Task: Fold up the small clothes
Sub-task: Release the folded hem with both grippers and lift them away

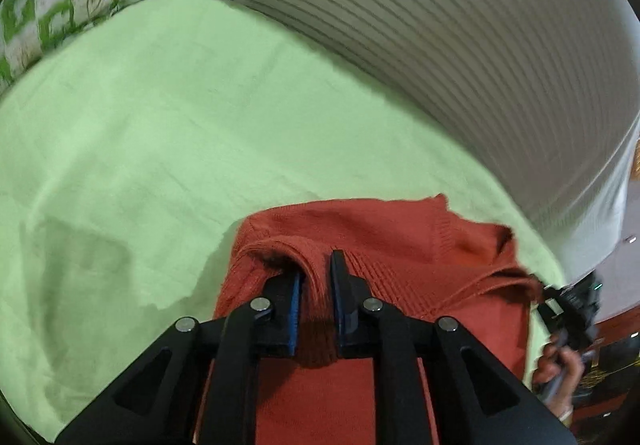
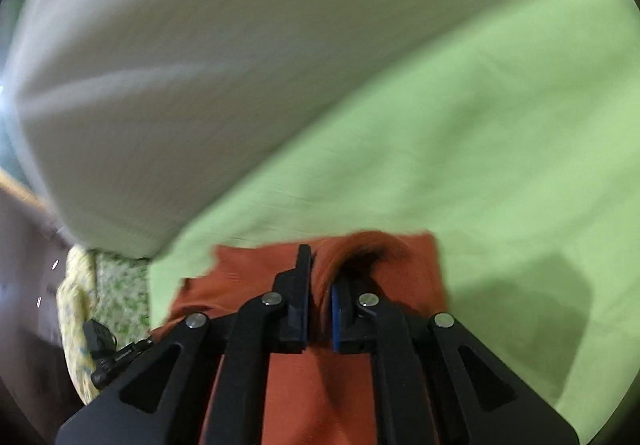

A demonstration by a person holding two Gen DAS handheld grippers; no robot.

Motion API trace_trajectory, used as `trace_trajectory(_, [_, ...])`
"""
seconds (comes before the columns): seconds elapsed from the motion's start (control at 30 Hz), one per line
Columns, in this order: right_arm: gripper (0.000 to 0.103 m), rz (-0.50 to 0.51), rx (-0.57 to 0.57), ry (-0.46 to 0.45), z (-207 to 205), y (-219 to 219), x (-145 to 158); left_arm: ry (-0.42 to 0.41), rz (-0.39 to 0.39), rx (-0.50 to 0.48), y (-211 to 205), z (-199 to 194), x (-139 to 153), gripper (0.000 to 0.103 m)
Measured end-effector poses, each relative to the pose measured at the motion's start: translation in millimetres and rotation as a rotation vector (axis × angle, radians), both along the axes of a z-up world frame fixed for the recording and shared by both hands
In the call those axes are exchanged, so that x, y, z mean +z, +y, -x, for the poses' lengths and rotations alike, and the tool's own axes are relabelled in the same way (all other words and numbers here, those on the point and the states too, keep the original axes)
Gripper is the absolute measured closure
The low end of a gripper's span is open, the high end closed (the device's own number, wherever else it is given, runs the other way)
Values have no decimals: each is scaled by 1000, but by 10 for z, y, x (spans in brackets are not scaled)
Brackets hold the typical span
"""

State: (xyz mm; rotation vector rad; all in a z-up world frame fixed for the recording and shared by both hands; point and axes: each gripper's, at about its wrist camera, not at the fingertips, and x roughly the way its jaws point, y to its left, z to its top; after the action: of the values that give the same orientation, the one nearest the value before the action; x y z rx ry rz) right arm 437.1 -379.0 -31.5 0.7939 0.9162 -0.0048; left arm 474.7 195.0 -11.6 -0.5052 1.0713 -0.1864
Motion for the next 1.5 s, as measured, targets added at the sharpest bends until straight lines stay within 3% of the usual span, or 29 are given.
trace_trajectory(0.07, [88,-18,-17,-37,149,-69,32,-41,33,-7,76,100,104,77])
trace_trajectory(0.1, [78,-15,-26,-64,243,-102,78,-55,19,-2,104,152,161,61])
trace_trajectory(0.13, [69,-2,-36,-88,347,-148,150,-67,-13,18,145,212,231,38])
trace_trajectory(0.17, [52,8,-47,-102,388,-197,192,-103,-45,57,221,291,336,32])
trace_trajectory(0.2, [41,17,-65,-132,454,-255,263,-136,-55,84,286,351,420,30])
trace_trajectory(0.3, [35,-2,-110,-243,626,-415,447,-136,-43,109,456,414,607,30])
trace_trajectory(0.37, [34,-44,-100,-239,701,-458,531,-125,-55,96,489,538,646,30])
trace_trajectory(0.47, [34,-13,22,-232,816,-272,603,-104,-185,26,369,776,576,26])
trace_trajectory(0.57, [34,78,165,-198,916,7,557,-32,-199,-90,197,946,286,25])
trace_trajectory(0.63, [34,76,239,-153,912,131,425,14,-198,-170,-7,949,107,26])
trace_trajectory(0.73, [34,131,337,-65,750,296,256,32,-282,-269,-389,836,-57,26])
trace_trajectory(0.8, [34,157,380,-6,548,393,172,14,-327,-247,-535,667,-81,26])
trace_trajectory(0.9, [34,193,248,-69,334,251,260,-34,-366,-82,-438,303,64,29])
trace_trajectory(1.0, [32,87,-26,-268,452,-160,522,-77,-230,113,-4,189,328,28])
trace_trajectory(1.07, [18,102,-109,-283,593,-272,621,-67,-208,139,159,269,419,27])
trace_trajectory(1.17, [16,158,9,-182,773,-171,612,-46,-317,91,248,711,372,21])
trace_trajectory(1.27, [16,295,77,-132,1274,12,538,31,-369,58,289,1277,65,21])
trace_trajectory(1.33, [16,356,67,-87,1592,54,434,95,-330,63,358,1638,-184,21])
trace_trajectory(1.43, [16,328,77,-30,1907,168,206,141,-217,96,373,1985,-457,20])
trace_trajectory(1.5, [16,308,88,40,1890,241,47,127,-241,124,290,2025,-440,17])
